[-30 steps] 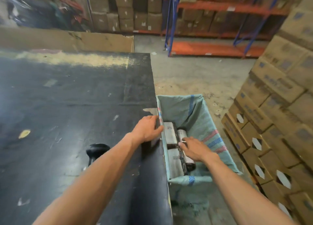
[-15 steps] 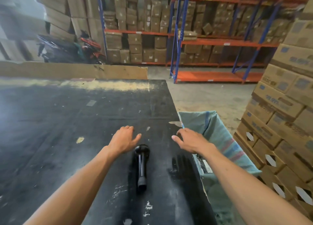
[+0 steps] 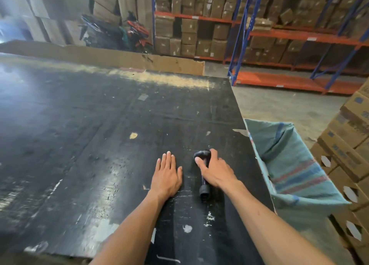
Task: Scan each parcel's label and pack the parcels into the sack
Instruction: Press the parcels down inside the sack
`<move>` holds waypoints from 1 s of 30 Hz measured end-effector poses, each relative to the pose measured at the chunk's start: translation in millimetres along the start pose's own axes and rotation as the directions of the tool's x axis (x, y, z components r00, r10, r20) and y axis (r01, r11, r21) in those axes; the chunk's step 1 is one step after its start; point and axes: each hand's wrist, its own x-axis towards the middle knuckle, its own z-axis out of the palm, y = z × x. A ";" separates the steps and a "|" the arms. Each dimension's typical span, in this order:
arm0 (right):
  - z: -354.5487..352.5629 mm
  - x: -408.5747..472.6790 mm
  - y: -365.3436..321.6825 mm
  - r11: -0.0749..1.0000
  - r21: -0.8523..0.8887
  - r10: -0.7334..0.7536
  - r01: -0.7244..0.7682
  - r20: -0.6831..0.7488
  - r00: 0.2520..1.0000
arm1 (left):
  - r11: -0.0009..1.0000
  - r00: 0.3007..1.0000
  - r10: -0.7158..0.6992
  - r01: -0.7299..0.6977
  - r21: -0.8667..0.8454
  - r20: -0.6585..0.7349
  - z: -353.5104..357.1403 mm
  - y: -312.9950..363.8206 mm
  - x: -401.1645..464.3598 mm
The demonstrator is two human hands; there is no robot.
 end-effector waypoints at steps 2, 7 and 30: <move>10.5 -2.5 -3.7 0.991 0.123 0.065 -0.061 -0.033 0.997 | 1.000 1.000 0.010 -0.010 0.008 0.016 1.3 -1.8 1.3; 31.6 -4.0 -19.7 0.904 0.405 0.186 -0.139 -0.078 0.979 | 1.000 1.000 0.008 -0.008 0.024 0.011 5.0 -2.9 1.0; -48.9 117.7 62.6 0.922 0.321 0.305 -0.216 -0.258 0.917 | 0.999 1.000 0.003 -0.003 0.053 -0.008 3.0 -0.8 0.9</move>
